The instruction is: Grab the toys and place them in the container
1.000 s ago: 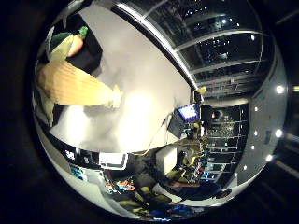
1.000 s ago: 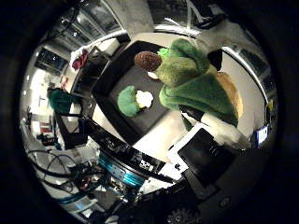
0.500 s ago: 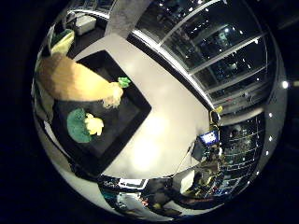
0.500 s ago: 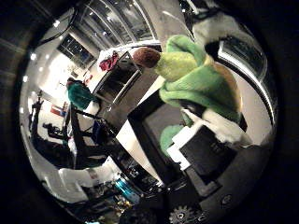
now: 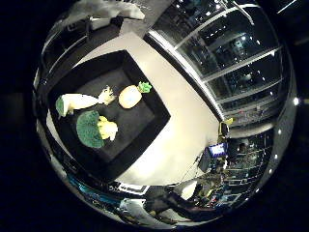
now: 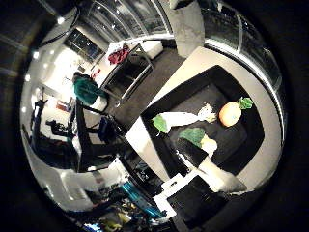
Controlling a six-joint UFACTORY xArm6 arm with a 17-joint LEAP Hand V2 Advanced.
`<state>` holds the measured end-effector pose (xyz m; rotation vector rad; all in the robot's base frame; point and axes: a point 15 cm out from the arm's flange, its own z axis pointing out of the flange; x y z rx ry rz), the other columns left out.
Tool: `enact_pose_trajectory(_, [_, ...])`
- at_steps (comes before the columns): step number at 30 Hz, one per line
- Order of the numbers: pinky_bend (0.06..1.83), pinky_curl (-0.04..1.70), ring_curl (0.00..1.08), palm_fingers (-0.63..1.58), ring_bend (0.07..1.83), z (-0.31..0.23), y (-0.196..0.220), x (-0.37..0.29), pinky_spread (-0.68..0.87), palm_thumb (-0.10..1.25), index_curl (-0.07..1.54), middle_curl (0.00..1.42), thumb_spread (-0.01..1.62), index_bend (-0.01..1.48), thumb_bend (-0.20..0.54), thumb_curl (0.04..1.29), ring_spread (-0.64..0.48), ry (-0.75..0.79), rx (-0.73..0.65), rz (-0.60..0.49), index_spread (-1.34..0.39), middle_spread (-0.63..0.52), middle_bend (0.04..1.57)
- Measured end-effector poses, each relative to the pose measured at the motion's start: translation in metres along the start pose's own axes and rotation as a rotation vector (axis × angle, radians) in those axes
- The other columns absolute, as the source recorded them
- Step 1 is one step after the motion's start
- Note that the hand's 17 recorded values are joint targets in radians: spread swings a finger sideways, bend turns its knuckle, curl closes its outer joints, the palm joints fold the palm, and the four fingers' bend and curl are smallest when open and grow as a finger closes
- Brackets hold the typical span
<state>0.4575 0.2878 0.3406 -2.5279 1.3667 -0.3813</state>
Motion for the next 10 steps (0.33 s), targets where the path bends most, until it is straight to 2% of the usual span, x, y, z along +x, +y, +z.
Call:
enact_pose_trajectory(5, [0.8,0.29,0.23,-0.03,0.49,-0.009,0.011,0.016,0.49,0.76,0.2,0.32,0.96,0.16,-0.026,0.4,0.24,0.012,-0.022,0.024,-0.47,0.19,0.2])
enact_pose_trajectory(10, [0.75,0.27,0.23,-0.02,0.44,-0.021,0.04,0.041,0.49,0.76,0.22,0.32,0.96,0.16,-0.027,0.39,0.25,0.032,-0.106,0.072,-0.47,0.19,0.19])
